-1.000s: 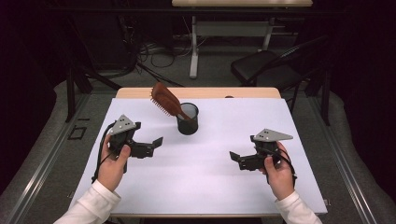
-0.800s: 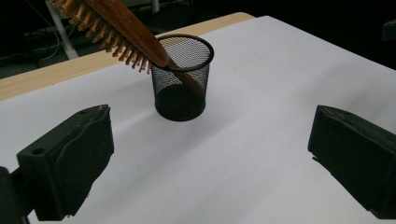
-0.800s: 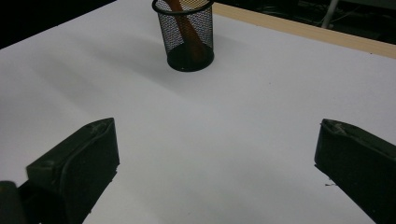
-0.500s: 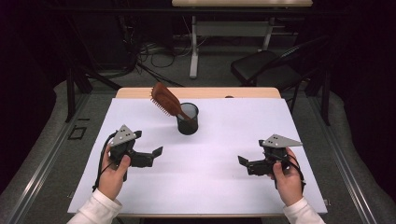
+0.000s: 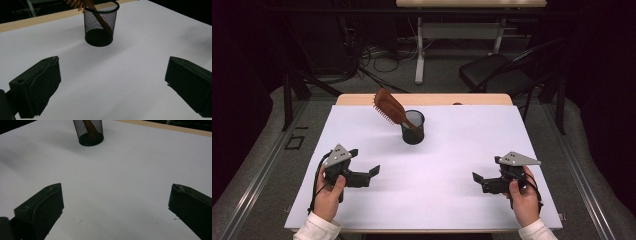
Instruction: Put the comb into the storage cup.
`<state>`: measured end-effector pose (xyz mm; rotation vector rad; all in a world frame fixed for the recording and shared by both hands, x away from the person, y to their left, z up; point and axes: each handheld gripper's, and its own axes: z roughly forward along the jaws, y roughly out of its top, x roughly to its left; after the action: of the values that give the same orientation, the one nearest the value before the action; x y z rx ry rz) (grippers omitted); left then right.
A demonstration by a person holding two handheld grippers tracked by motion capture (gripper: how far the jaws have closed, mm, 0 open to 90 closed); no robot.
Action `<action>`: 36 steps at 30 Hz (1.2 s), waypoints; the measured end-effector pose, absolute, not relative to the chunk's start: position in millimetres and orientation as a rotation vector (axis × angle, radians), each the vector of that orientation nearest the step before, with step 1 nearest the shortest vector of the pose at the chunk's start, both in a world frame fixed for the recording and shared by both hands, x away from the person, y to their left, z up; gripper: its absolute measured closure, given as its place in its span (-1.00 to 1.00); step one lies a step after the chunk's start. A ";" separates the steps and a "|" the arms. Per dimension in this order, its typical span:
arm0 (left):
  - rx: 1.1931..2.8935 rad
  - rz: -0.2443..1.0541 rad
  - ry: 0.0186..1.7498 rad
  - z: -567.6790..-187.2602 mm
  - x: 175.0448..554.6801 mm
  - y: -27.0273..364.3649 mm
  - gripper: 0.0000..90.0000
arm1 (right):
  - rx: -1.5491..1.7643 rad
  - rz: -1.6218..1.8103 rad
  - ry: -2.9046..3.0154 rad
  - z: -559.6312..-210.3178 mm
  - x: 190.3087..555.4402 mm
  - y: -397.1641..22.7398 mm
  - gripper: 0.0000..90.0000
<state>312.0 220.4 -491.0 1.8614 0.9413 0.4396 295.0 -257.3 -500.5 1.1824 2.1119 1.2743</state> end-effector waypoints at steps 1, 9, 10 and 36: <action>1.853 0.436 0.944 -492.8 311.7 221.9 -0.99 | 1.185 1.274 2.111 -502.1 294.9 -258.0 -1.00; 1.808 0.425 0.988 -508.7 309.1 233.5 -0.99 | 1.191 1.221 2.113 -510.8 293.2 -259.5 -1.00; 1.808 0.428 0.995 -510.6 308.9 234.6 -0.99 | 1.188 1.218 2.111 -511.7 293.4 -259.8 -1.00; 1.816 0.472 1.026 -537.0 310.2 250.2 -0.99 | 1.260 1.248 2.082 -535.6 295.1 -272.3 -1.00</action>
<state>310.2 250.2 -537.0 1.8162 1.0256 0.4719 295.1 -272.3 -535.6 1.2597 2.0823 1.2484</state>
